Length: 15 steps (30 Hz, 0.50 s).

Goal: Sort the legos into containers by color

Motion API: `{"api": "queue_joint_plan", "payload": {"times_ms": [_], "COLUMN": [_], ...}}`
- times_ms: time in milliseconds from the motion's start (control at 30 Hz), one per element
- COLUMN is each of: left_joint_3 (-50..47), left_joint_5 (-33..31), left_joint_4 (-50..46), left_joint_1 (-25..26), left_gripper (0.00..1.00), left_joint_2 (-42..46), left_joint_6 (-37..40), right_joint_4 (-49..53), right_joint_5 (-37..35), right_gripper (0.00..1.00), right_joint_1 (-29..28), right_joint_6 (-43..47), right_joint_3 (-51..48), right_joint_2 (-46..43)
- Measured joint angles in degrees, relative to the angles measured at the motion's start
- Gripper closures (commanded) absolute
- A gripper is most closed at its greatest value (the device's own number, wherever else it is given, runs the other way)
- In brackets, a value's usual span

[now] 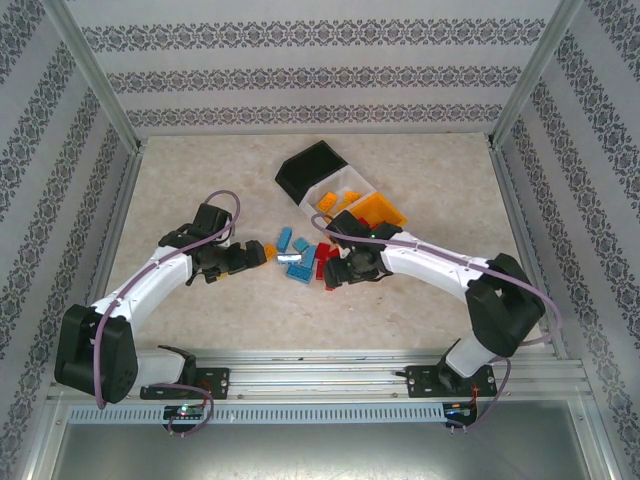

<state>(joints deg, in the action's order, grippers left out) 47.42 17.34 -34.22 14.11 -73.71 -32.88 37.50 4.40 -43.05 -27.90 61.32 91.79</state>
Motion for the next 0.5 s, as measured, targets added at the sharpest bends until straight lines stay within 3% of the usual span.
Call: {"api": "queue_joint_plan", "payload": {"times_ms": [300, 500], "left_joint_3": [-1.33, -1.33], "left_joint_5": [1.09, 1.09], "left_joint_4": [0.55, 0.55], "left_joint_1": [0.00, -0.37], "left_gripper": [0.00, 0.00], "left_joint_2": [0.00, 0.00], "left_joint_6": [0.07, 0.44], "right_joint_4": [-4.02, -5.90], "right_joint_5": [1.73, 2.40], "right_gripper": [0.41, 0.53], "right_joint_1": [-0.24, -0.24], "right_joint_6": [-1.49, -2.19], "right_joint_3": [0.92, 1.64], "right_joint_2": [7.10, 8.44]}}
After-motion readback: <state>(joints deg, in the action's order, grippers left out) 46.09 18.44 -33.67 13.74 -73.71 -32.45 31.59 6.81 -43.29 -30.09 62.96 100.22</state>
